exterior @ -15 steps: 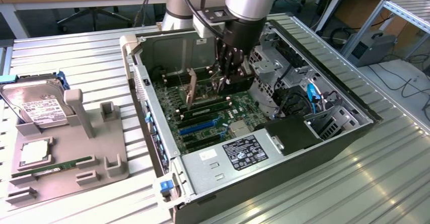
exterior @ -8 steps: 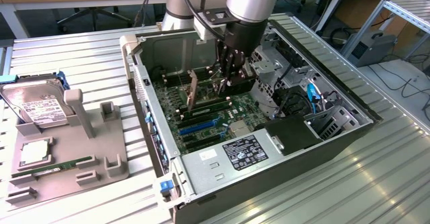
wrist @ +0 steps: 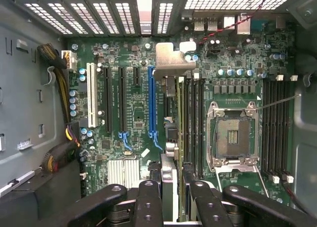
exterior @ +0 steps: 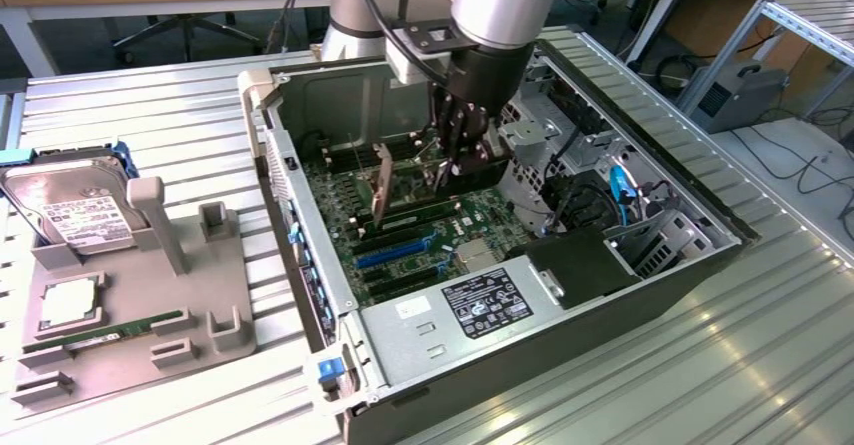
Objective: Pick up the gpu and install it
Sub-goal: 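Insert the gpu into the slot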
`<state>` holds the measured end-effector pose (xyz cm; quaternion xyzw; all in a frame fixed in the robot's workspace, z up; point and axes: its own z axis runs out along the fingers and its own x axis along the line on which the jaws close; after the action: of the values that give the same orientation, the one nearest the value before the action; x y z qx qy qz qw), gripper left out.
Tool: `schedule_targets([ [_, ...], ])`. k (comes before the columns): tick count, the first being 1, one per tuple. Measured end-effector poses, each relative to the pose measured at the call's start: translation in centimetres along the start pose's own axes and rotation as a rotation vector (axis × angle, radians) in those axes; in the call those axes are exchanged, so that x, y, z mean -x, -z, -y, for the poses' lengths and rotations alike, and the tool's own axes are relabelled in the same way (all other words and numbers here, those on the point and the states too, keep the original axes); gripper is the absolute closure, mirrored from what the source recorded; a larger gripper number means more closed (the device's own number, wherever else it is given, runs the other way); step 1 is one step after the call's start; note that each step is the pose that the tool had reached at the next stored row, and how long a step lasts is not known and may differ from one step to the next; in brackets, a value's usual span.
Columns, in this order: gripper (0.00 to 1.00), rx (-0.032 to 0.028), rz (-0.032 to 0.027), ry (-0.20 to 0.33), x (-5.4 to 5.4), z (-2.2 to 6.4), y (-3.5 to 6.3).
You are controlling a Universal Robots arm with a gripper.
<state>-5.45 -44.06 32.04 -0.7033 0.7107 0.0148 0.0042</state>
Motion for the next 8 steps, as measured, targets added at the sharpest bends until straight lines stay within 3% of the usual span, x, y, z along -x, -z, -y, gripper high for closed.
schedule_targets([
  [8,0.73,0.0000,-0.0001,0.000,-0.25,-0.53,0.00],
])
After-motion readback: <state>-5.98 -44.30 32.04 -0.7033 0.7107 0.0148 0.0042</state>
